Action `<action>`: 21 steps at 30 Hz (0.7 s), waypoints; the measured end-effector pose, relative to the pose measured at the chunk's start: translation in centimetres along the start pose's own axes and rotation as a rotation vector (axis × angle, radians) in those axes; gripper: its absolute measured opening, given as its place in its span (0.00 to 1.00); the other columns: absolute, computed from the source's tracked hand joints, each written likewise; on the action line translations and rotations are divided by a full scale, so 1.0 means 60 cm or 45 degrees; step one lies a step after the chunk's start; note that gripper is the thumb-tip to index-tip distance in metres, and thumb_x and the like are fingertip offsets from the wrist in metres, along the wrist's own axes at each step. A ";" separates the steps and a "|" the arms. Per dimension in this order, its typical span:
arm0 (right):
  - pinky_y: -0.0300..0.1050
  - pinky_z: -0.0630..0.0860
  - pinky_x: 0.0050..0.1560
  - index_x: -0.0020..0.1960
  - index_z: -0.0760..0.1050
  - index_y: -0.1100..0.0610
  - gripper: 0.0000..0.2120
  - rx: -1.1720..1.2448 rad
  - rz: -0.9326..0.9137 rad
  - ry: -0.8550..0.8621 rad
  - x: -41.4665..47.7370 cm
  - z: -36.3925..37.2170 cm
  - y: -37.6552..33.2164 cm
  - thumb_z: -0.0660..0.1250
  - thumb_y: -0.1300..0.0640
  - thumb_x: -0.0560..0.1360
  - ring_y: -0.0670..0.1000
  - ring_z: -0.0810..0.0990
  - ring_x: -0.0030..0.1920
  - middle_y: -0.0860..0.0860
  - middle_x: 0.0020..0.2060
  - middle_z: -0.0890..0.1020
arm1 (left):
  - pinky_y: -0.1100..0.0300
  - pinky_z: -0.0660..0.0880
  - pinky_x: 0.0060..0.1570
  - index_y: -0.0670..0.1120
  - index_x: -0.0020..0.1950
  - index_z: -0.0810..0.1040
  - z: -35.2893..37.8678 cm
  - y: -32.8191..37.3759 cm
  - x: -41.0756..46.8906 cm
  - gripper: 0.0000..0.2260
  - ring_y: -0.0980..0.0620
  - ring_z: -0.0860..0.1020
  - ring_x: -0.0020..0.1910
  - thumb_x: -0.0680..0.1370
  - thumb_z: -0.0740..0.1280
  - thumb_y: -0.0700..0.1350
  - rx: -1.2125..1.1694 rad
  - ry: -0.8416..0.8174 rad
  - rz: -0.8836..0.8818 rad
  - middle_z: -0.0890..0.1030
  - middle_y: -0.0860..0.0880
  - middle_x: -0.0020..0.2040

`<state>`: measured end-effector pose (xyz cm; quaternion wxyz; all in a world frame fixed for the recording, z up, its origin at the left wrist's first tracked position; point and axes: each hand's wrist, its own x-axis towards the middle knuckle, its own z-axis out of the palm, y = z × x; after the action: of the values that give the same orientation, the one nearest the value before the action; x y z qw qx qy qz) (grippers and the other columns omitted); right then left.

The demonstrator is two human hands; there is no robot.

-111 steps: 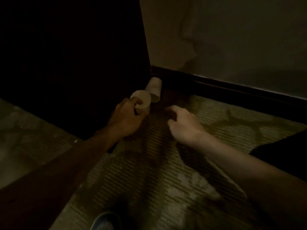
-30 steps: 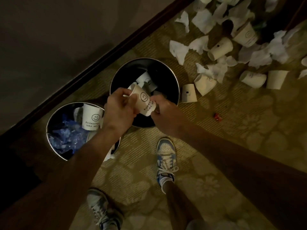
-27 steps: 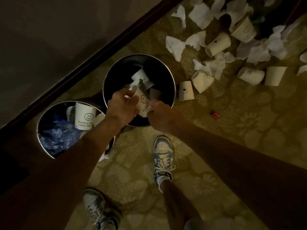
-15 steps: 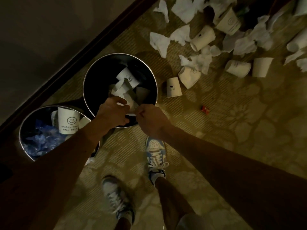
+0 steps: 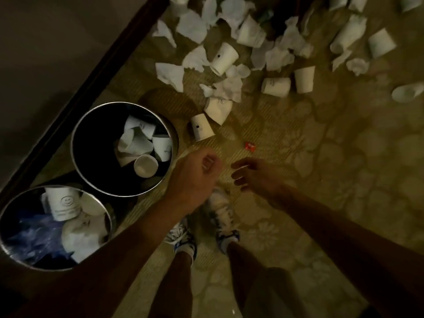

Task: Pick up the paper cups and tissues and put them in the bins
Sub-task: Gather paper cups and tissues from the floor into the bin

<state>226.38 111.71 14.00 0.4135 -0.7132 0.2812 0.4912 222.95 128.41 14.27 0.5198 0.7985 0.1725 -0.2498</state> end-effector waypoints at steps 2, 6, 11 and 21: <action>0.41 0.74 0.35 0.58 0.75 0.64 0.11 0.067 0.028 0.070 0.038 -0.034 0.035 0.60 0.68 0.78 0.51 0.77 0.36 0.57 0.42 0.80 | 0.56 0.77 0.46 0.48 0.54 0.79 0.051 -0.006 0.032 0.06 0.52 0.78 0.47 0.79 0.67 0.47 0.067 -0.076 0.043 0.80 0.51 0.47; 0.50 0.77 0.45 0.64 0.72 0.67 0.16 0.086 0.059 0.139 0.135 -0.088 0.117 0.59 0.71 0.78 0.57 0.76 0.44 0.60 0.46 0.76 | 0.48 0.77 0.55 0.48 0.60 0.77 0.161 -0.047 0.105 0.10 0.49 0.78 0.54 0.80 0.65 0.47 0.153 -0.244 -0.058 0.80 0.47 0.55; 0.53 0.76 0.52 0.64 0.71 0.64 0.13 0.011 0.045 0.064 0.270 -0.131 0.180 0.58 0.64 0.80 0.54 0.75 0.45 0.56 0.47 0.75 | 0.50 0.77 0.53 0.52 0.68 0.73 0.279 -0.100 0.213 0.15 0.50 0.77 0.53 0.80 0.63 0.50 0.154 -0.316 -0.278 0.78 0.48 0.58; 0.49 0.78 0.52 0.64 0.70 0.50 0.11 0.176 0.130 0.018 0.438 -0.143 0.196 0.56 0.55 0.83 0.51 0.78 0.50 0.51 0.53 0.77 | 0.46 0.77 0.55 0.48 0.72 0.67 0.408 -0.176 0.348 0.17 0.42 0.79 0.56 0.83 0.57 0.47 -0.189 -0.237 -0.575 0.77 0.39 0.63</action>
<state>230.35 98.54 -12.74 0.4341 -0.6713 0.3533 0.4859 228.95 110.49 -13.83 0.5216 0.6730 0.3159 -0.4187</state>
